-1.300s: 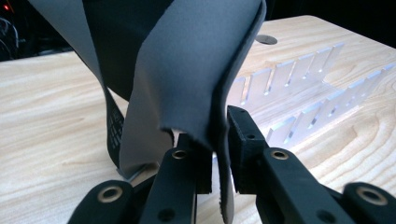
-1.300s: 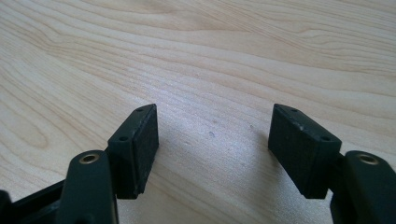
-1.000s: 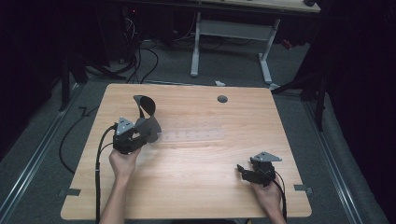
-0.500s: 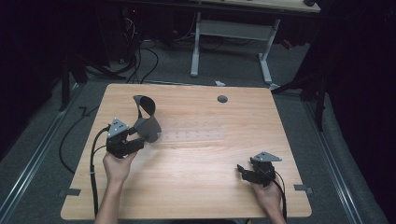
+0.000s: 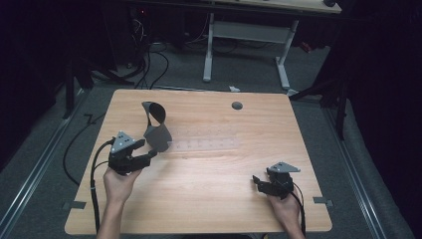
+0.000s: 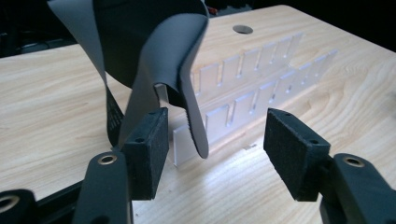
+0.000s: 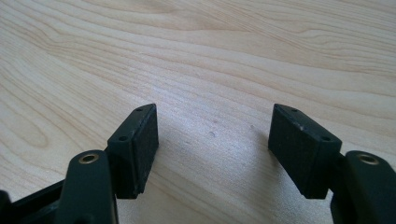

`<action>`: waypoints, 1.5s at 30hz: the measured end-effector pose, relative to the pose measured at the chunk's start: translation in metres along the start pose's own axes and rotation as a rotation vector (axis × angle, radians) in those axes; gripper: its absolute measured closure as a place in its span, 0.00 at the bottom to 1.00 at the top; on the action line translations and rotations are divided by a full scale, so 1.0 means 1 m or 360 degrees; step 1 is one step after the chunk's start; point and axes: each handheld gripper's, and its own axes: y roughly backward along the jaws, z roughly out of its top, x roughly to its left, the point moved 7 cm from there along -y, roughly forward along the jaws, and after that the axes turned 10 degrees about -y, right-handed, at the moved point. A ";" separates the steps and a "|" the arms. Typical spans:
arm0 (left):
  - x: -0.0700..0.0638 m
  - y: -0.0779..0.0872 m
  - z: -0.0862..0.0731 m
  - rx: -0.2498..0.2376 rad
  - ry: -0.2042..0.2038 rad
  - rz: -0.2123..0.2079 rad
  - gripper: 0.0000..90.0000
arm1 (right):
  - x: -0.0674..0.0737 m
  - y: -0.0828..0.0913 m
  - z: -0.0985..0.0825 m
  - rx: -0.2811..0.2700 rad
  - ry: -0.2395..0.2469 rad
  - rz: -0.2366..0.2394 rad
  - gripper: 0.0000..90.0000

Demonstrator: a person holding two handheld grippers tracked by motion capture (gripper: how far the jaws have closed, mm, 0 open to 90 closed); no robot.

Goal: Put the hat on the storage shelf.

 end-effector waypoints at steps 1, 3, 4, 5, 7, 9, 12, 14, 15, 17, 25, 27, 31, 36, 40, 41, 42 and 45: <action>-0.001 0.001 -0.001 0.0010 -0.0006 -0.0005 0.45 | 0.000 0.000 0.000 0.0000 0.0000 0.0000 0.37; -0.005 0.002 -0.002 0.0016 -0.0005 -0.0019 0.45 | 0.000 0.000 0.000 0.0000 0.0001 0.0000 0.37; -0.006 0.003 -0.002 0.0013 0.0003 -0.0027 0.45 | 0.000 0.000 0.000 0.0000 0.0001 0.0001 0.37; -0.008 0.003 -0.002 0.0016 0.0008 -0.0034 0.45 | 0.000 0.000 0.000 0.0000 0.0000 0.0001 0.37; -0.009 0.005 -0.003 0.0020 0.0006 -0.0043 0.44 | 0.000 0.000 0.000 0.0000 0.0000 0.0001 0.37; -0.012 0.007 -0.004 0.0020 0.0014 -0.0047 0.44 | 0.000 0.000 0.000 0.0000 0.0000 0.0001 0.37; -0.015 0.008 -0.007 0.0036 0.0001 -0.0040 0.44 | 0.000 0.000 0.000 0.0000 0.0000 0.0001 0.37; -0.019 0.008 -0.009 0.0048 -0.0006 -0.0048 0.44 | 0.000 0.000 0.000 0.0000 0.0000 0.0001 0.37; -0.021 0.008 -0.010 0.0054 -0.0009 -0.0050 0.44 | 0.000 0.000 0.000 0.0000 0.0000 0.0001 0.37; -0.023 0.008 -0.012 0.0067 -0.0014 -0.0055 0.44 | 0.000 0.000 0.000 0.0000 0.0000 0.0001 0.37; -0.029 0.009 -0.019 0.0096 0.0017 -0.0084 0.43 | 0.000 0.000 0.000 0.0000 0.0001 0.0001 0.37; -0.030 0.009 -0.021 0.0106 0.0017 -0.0088 0.43 | 0.000 0.000 0.000 0.0000 0.0000 0.0001 0.37; -0.031 0.010 -0.025 0.0116 0.0019 -0.0097 0.43 | 0.000 0.000 0.000 0.0000 0.0000 0.0001 0.37; -0.031 0.011 -0.031 0.0129 0.0038 -0.0103 0.43 | 0.000 0.000 0.000 0.0000 0.0001 0.0001 0.37; -0.033 0.011 -0.034 0.0137 0.0043 -0.0106 0.43 | 0.000 0.000 0.000 0.0000 0.0001 0.0001 0.37; -0.033 0.011 -0.035 0.0140 0.0049 -0.0107 0.43 | 0.000 0.000 0.000 0.0000 0.0001 0.0001 0.37; -0.033 0.011 -0.035 0.0141 0.0050 -0.0109 0.43 | 0.000 0.000 0.000 0.0000 0.0001 0.0001 0.37; -0.034 0.011 -0.038 0.0148 0.0049 -0.0114 0.43 | 0.000 0.000 0.000 0.0000 0.0001 0.0001 0.37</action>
